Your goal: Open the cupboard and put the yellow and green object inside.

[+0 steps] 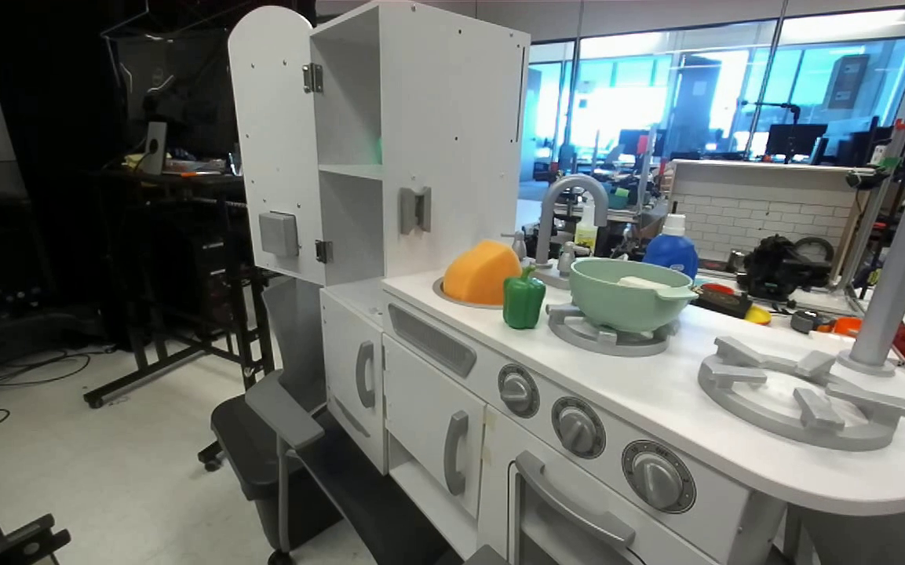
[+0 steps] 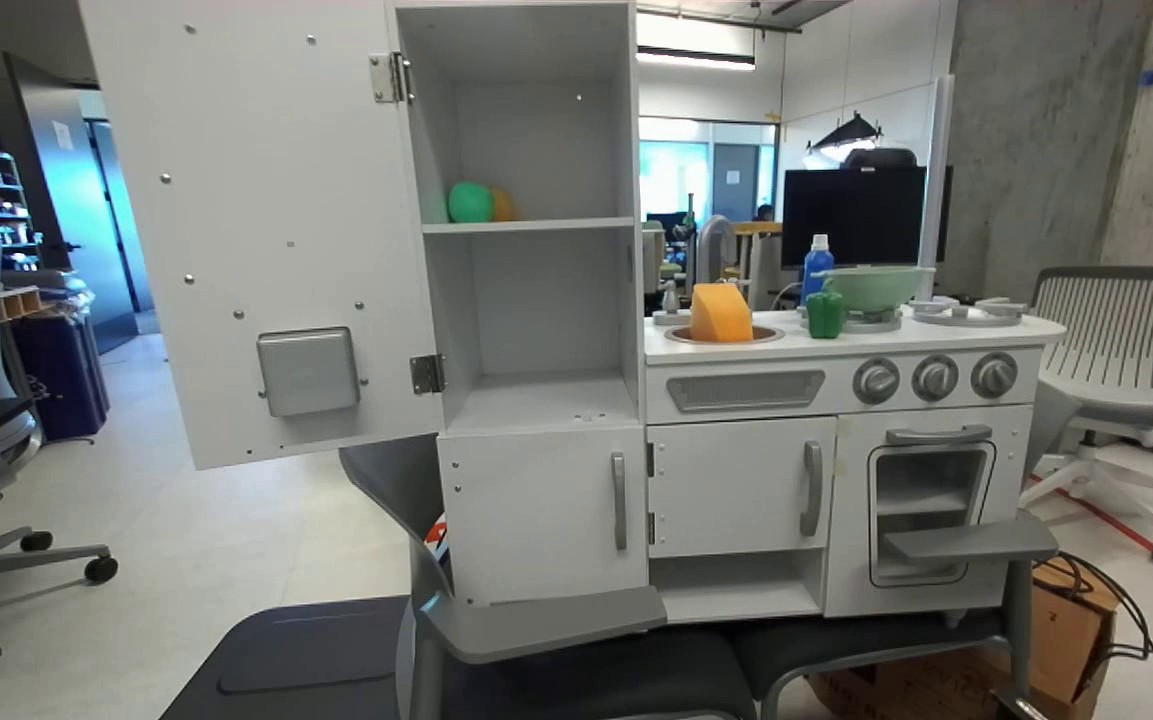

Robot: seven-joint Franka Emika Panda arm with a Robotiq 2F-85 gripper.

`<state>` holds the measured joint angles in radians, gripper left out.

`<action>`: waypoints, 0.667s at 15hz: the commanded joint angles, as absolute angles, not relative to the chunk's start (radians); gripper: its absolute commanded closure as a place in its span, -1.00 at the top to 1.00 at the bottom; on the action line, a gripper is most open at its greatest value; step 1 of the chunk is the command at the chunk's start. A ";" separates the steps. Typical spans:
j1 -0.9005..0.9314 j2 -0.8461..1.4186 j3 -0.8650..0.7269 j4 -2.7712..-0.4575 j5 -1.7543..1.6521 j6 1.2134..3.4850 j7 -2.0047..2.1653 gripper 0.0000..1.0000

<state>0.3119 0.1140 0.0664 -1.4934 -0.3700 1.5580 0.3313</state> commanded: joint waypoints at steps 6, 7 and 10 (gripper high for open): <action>0.065 0.196 0.012 -1.715 -0.294 2.013 0.222 1.00; 0.059 0.220 0.010 -1.727 -0.289 2.053 0.232 1.00; 0.053 0.285 0.001 -1.767 -0.288 2.184 0.257 1.00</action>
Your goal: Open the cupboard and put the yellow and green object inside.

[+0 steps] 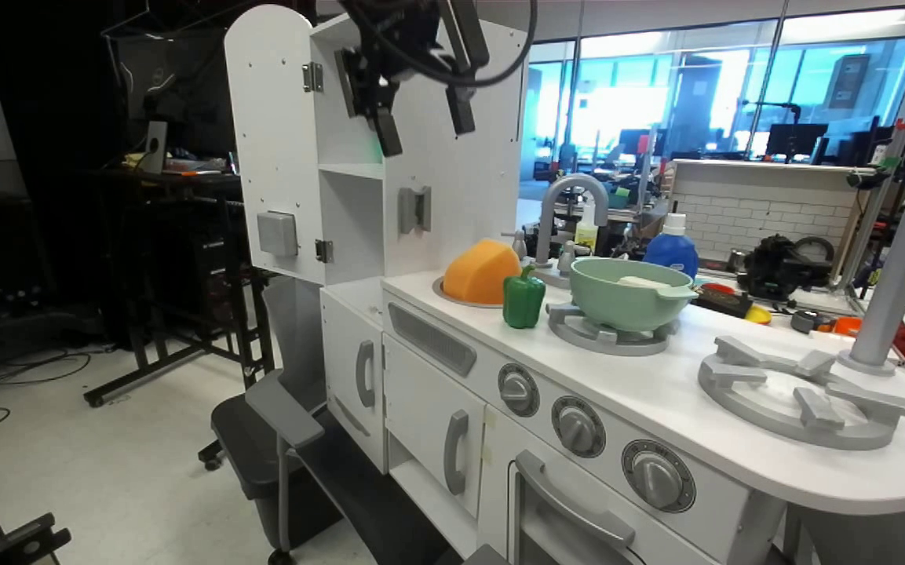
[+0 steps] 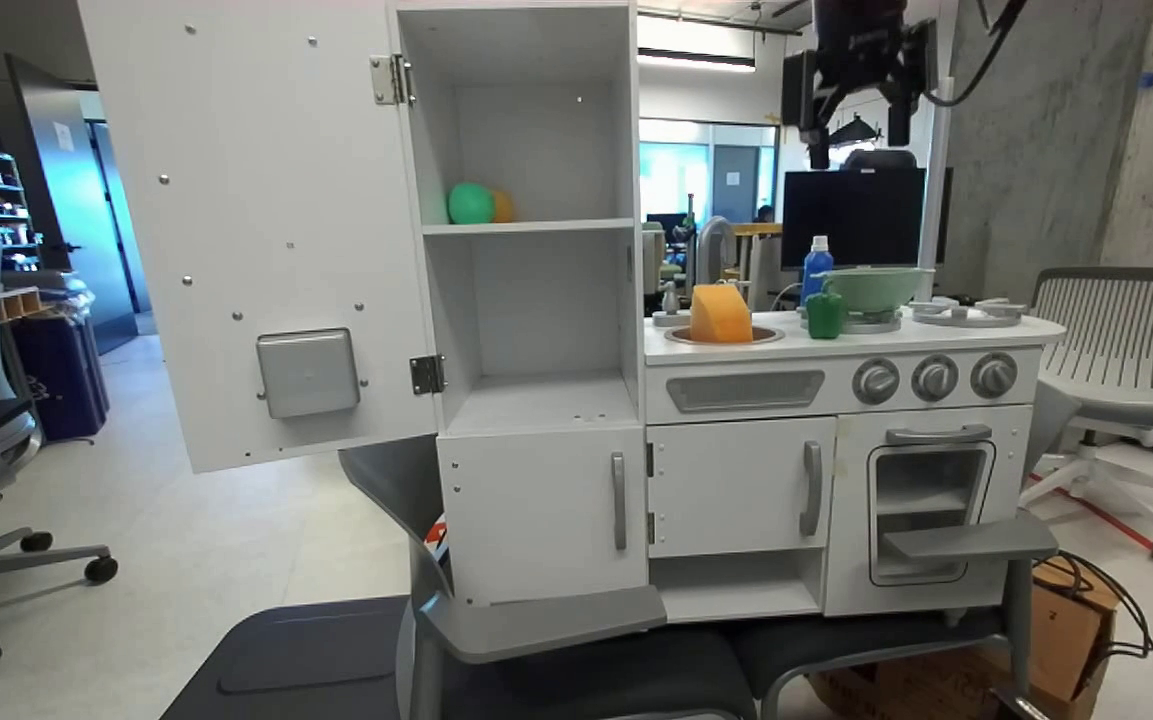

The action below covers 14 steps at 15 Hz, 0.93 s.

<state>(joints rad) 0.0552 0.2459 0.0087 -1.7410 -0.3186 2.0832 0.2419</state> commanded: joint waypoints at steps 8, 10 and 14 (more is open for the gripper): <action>0.052 0.498 -0.032 -1.668 -0.226 2.379 0.276 1.00; 0.053 0.580 -0.037 -1.583 -0.195 2.398 0.271 1.00; 0.060 0.753 -0.033 -1.354 -0.138 2.383 0.264 1.00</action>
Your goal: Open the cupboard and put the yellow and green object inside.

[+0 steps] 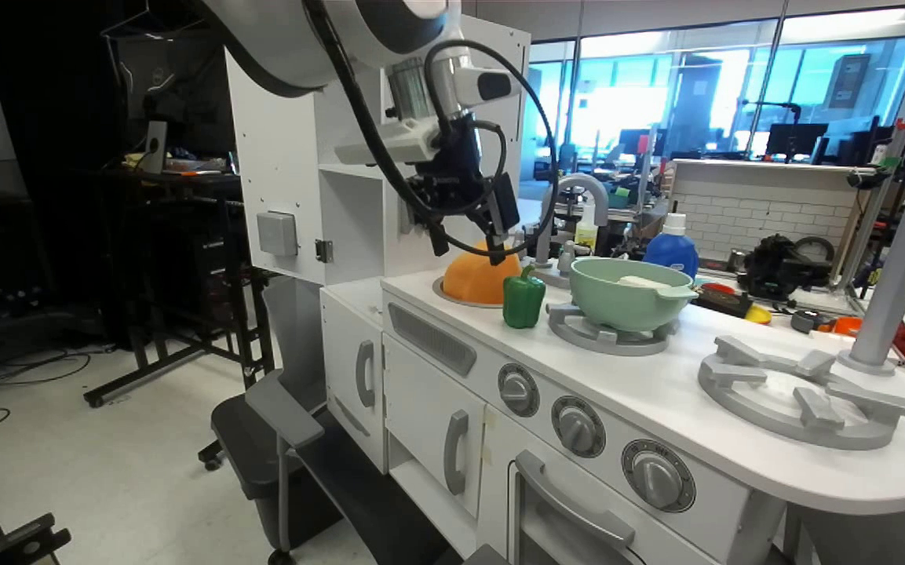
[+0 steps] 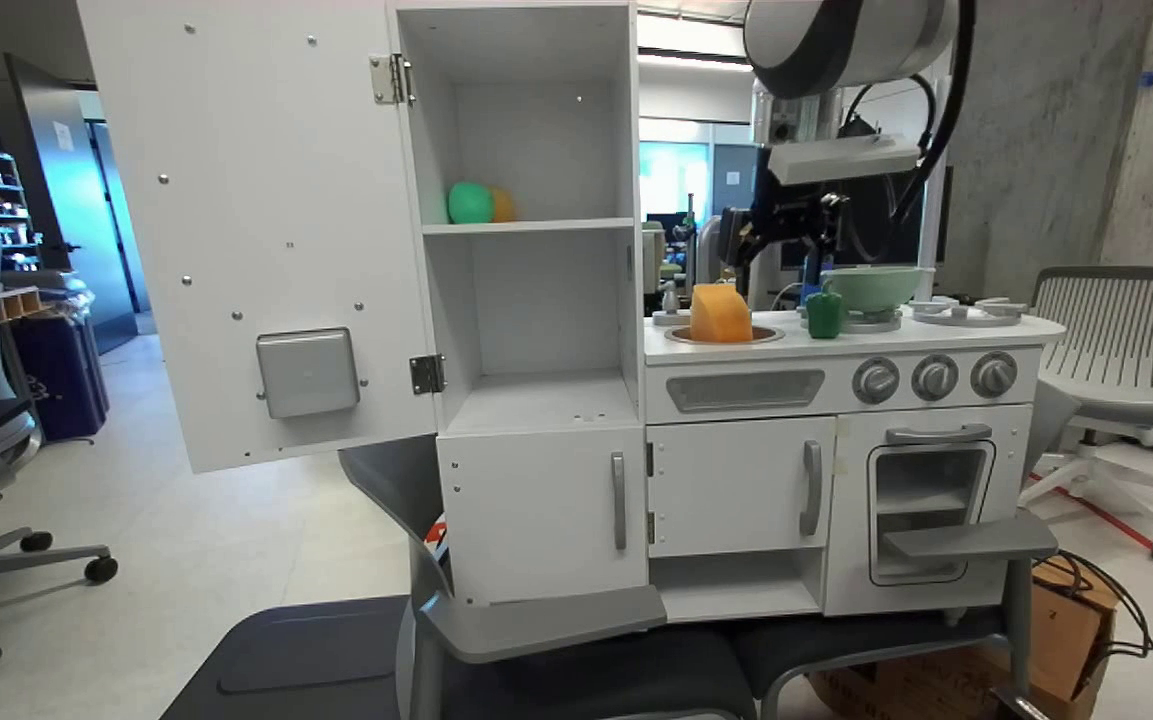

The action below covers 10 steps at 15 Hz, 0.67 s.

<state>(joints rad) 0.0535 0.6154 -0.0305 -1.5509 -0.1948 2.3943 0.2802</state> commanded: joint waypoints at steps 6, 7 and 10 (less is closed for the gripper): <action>0.078 0.972 -0.032 -1.037 -0.099 2.329 0.250 1.00; 0.081 1.004 -0.034 -0.990 -0.099 2.318 0.249 1.00; 0.081 1.077 -0.036 -0.893 -0.095 2.284 0.245 1.00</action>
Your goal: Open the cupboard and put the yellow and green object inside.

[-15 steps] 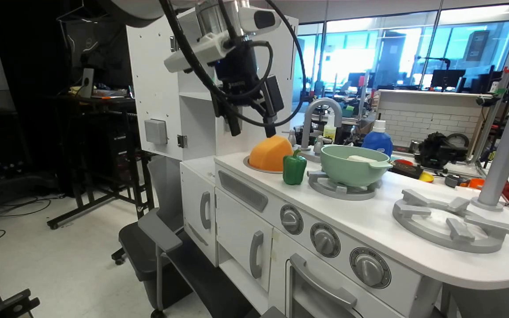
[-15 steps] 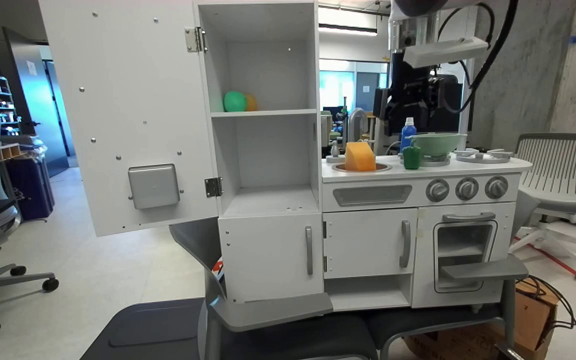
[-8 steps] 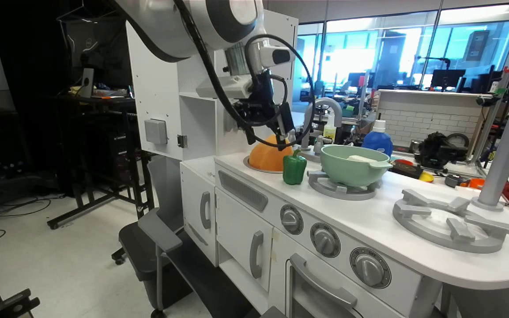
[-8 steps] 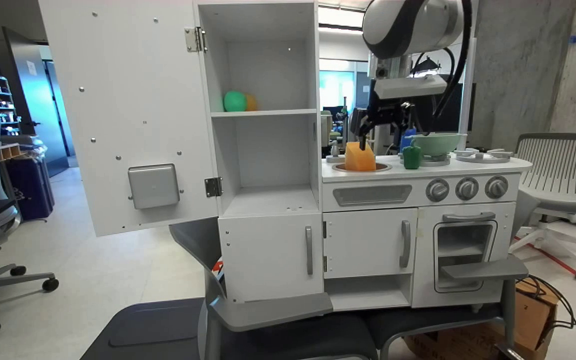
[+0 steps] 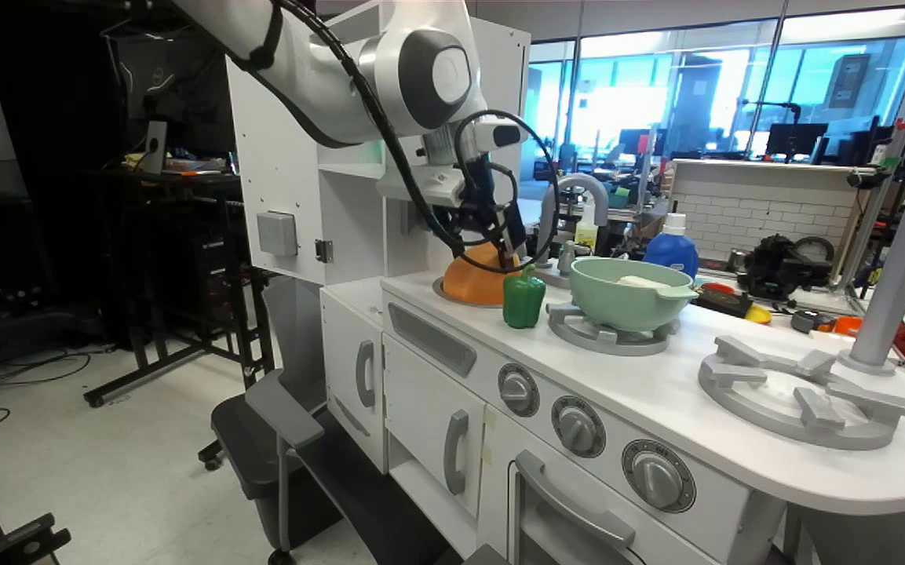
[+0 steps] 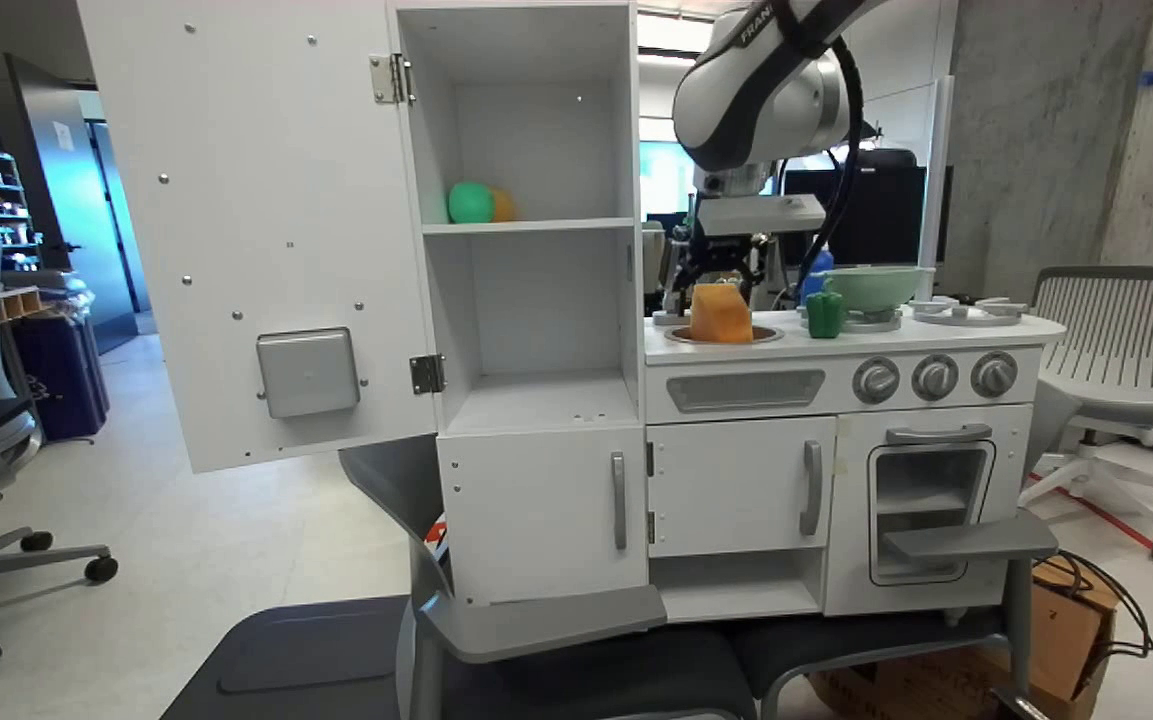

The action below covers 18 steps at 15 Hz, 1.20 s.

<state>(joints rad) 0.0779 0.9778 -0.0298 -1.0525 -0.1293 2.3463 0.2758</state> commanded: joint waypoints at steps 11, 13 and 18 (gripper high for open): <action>0.109 1.069 -0.036 -0.846 -0.112 2.168 0.219 -0.84; 0.121 1.024 -0.030 -0.889 -0.113 2.145 0.202 -1.00; 0.140 0.839 -0.025 -1.068 -0.145 2.070 0.198 -0.93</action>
<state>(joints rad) 0.1191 0.9929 -0.0314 -0.9065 -0.1376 2.1232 0.2062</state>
